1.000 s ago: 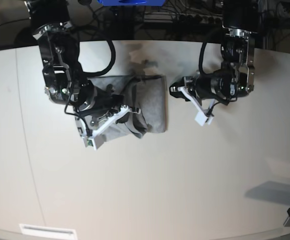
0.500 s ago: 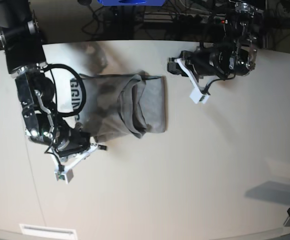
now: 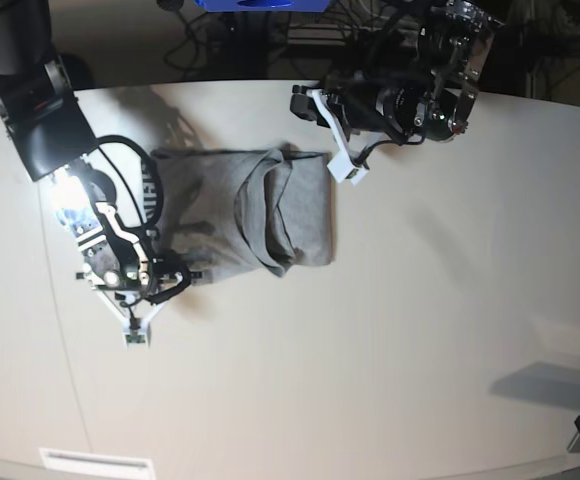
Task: Fold the T-shirt properly
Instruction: 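Release the shirt edge and raise the left gripper away, then grasp the bundle sides with both grippers and rotate it upright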
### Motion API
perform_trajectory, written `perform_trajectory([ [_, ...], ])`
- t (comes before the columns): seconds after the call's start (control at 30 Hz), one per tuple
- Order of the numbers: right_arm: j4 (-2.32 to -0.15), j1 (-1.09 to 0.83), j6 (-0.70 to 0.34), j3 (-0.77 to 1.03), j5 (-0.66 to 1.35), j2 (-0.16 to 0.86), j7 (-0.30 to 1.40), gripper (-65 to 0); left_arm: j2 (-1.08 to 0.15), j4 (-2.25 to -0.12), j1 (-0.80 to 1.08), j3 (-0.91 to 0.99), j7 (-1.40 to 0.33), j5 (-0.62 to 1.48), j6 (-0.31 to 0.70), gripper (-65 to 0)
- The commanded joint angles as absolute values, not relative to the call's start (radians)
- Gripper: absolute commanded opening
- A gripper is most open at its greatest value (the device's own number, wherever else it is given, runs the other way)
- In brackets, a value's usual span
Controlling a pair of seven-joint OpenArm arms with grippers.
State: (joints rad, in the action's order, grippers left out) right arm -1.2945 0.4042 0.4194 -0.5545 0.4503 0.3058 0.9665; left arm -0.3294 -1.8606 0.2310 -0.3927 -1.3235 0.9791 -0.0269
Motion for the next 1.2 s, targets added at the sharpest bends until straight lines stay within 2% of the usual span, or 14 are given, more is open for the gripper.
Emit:
perform_trajectory([
  [0.0,-1.3,0.433,0.421,-0.55,0.447,0.305,0.935,-64.7,-0.332,-1.859,0.205,-0.389,-1.319,0.984,-0.027,-65.0],
  [0.8,-1.297,0.332,0.421,-0.55,0.446,0.303,0.935,-64.7,-0.278,-1.6,-0.088,-0.4,-1.316,0.951,-0.027,-65.0],
  [1.17,-1.307,0.263,0.421,-0.549,0.446,0.317,0.935,-64.7,-0.294,-1.52,-0.213,-0.403,-1.319,0.951,-0.027,-65.0],
])
